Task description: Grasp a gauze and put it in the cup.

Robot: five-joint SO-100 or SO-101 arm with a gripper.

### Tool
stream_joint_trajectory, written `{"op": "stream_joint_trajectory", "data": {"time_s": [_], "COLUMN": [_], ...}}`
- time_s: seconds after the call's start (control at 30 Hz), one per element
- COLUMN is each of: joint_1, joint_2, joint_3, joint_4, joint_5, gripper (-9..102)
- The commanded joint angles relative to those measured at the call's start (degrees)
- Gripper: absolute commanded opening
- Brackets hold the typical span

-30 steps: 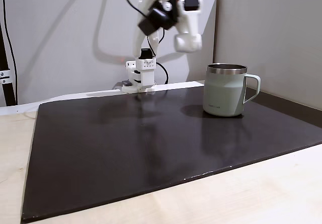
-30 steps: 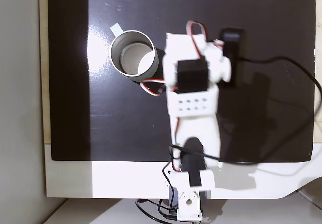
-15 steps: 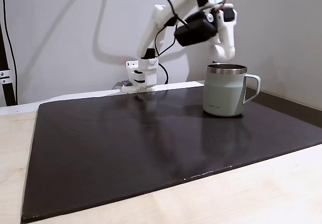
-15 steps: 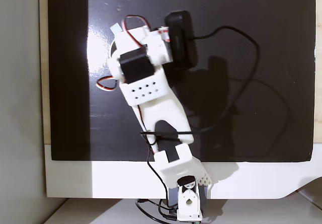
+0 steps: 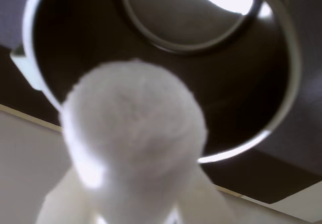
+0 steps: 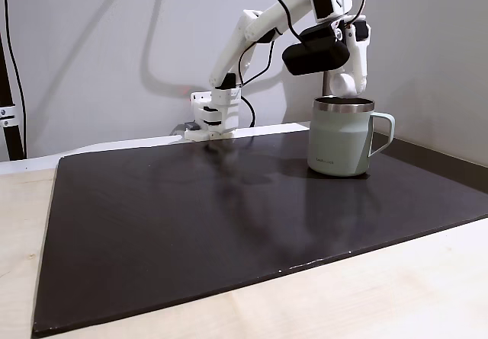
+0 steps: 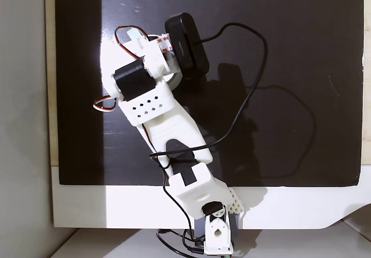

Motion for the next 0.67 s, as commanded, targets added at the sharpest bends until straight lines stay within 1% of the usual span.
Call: {"op": "stream_joint_trajectory", "data": {"time_s": [0.0, 0.07, 0.17, 0.63], "joint_1": [0.97, 1.14, 1.14, 1.23], "joint_2": [2.11, 2.37, 2.72, 3.25], "joint_3": [-2.02, -2.02, -2.02, -1.76], "joint_4": [0.44, 0.44, 0.44, 0.44], "joint_5": [-0.18, -0.18, -0.35, -0.44], "gripper": [21, 28, 31, 31]}}
